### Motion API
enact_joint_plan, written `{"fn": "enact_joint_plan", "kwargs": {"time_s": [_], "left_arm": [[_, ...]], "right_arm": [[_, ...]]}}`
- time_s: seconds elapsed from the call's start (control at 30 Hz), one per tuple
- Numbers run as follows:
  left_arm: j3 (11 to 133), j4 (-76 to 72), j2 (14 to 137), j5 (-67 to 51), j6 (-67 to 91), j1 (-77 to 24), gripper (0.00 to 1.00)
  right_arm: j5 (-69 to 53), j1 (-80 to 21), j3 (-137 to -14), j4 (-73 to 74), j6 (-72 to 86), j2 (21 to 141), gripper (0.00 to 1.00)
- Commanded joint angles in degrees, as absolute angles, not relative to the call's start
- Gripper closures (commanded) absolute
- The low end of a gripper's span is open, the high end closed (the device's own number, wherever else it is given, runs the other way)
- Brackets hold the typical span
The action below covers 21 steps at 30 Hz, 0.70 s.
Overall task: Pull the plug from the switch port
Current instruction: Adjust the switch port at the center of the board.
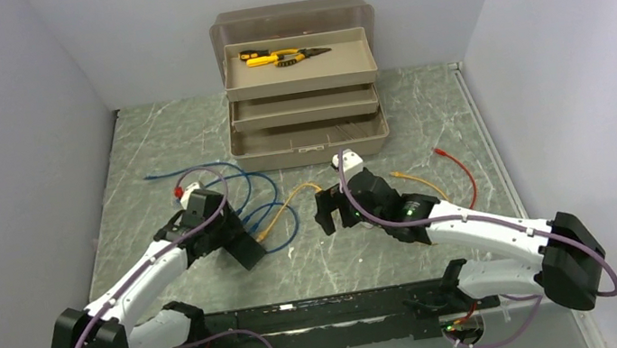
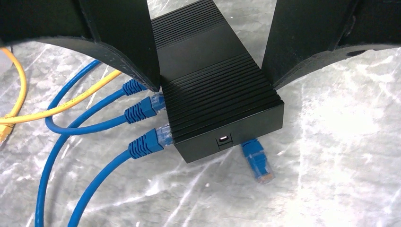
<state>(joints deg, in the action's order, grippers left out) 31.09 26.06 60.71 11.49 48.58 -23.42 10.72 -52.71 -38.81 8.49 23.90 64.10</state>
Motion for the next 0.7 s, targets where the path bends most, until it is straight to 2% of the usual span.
{"fn": "enact_joint_plan", "kwargs": {"time_s": [0.0,0.13,0.27,0.3,0.33,0.43,0.5,0.67], "left_arm": [[31.82,18.43,62.44,5.82,42.63,-23.54,1.0],[31.89,14.9,66.51,4.17,40.36,-23.64,0.97],[31.61,11.62,69.94,3.24,39.31,-23.73,0.86],[31.83,11.15,70.72,3.16,39.25,-23.73,0.8],[32.04,10.94,71.23,3.47,39.47,-23.85,0.7],[32.48,10.58,71.12,4.57,40.2,-24.69,0.21],[33.17,11.85,70.16,6.3,40.57,-25.27,0.02],[34.71,17.71,65.83,11.22,43.91,-26.47,0.0]], "right_arm": [[11.66,-52.99,-40.26,9.09,22.42,62.32,0.0],[10.37,-53.0,-39.73,9.86,21.66,61.21,0.0],[9.37,-53.0,-38.74,10.55,21.62,59.27,0.0],[9.18,-52.99,-38.49,10.77,21.62,58.78,0.0],[9.08,-53.0,-38.36,10.9,21.64,58.34,0.0],[9.03,-53.02,-37.96,11.41,21.71,57.39,0.0],[8.99,-53.03,-37.9,11.58,21.79,57.0,0.0],[8.73,-52.98,-38.12,11.39,21.72,56.77,0.0]]}}
